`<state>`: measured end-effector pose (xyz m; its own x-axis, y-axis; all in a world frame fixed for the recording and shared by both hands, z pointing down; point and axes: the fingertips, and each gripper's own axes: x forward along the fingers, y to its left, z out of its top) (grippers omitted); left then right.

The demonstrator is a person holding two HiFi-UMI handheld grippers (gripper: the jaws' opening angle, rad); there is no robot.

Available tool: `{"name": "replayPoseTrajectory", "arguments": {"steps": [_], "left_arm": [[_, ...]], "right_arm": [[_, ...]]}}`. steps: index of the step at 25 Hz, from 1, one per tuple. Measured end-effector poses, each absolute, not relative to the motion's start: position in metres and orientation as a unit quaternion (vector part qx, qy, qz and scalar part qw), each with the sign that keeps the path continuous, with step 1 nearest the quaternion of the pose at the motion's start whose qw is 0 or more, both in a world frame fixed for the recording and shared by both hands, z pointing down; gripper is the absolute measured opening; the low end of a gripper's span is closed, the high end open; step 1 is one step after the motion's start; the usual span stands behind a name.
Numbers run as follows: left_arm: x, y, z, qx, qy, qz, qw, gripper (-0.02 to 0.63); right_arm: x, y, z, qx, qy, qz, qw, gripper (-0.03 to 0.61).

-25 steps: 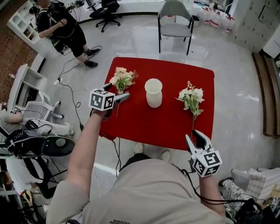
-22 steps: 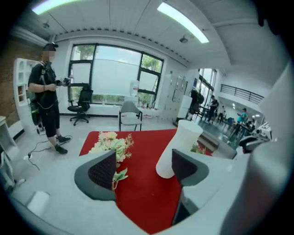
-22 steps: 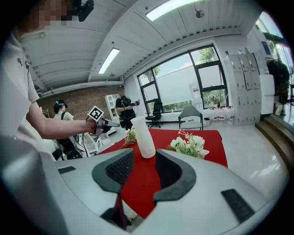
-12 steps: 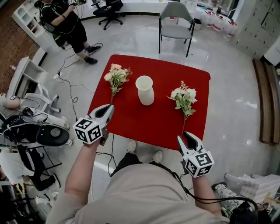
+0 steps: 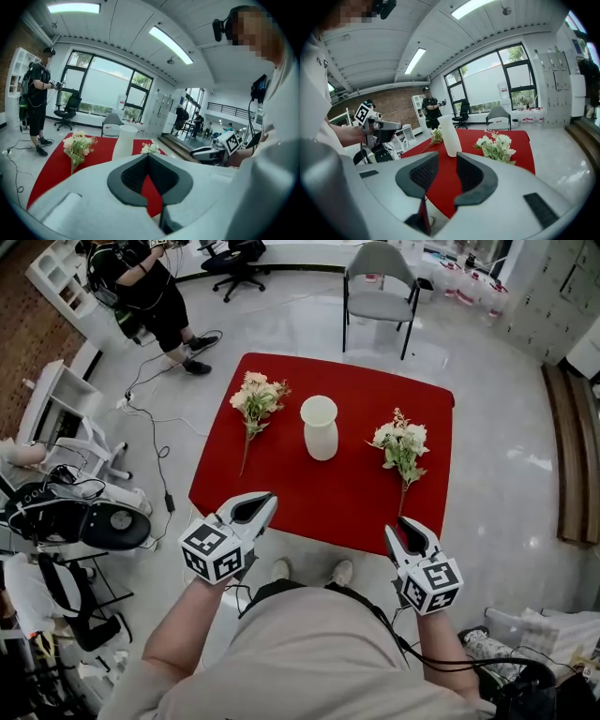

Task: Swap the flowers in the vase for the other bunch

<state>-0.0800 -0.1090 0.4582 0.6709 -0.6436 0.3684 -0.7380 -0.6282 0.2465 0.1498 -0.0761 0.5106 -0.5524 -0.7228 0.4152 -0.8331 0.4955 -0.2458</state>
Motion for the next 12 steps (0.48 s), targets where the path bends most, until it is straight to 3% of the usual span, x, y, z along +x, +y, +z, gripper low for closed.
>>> {"name": "replayPoseTrajectory", "arguments": {"steps": [12], "left_arm": [[-0.107,-0.077,0.464,0.913,-0.335,0.137,0.186,0.006]], "right_arm": [[0.082,-0.064,0.503,0.472,-0.847,0.205,0.134,0.124]]}}
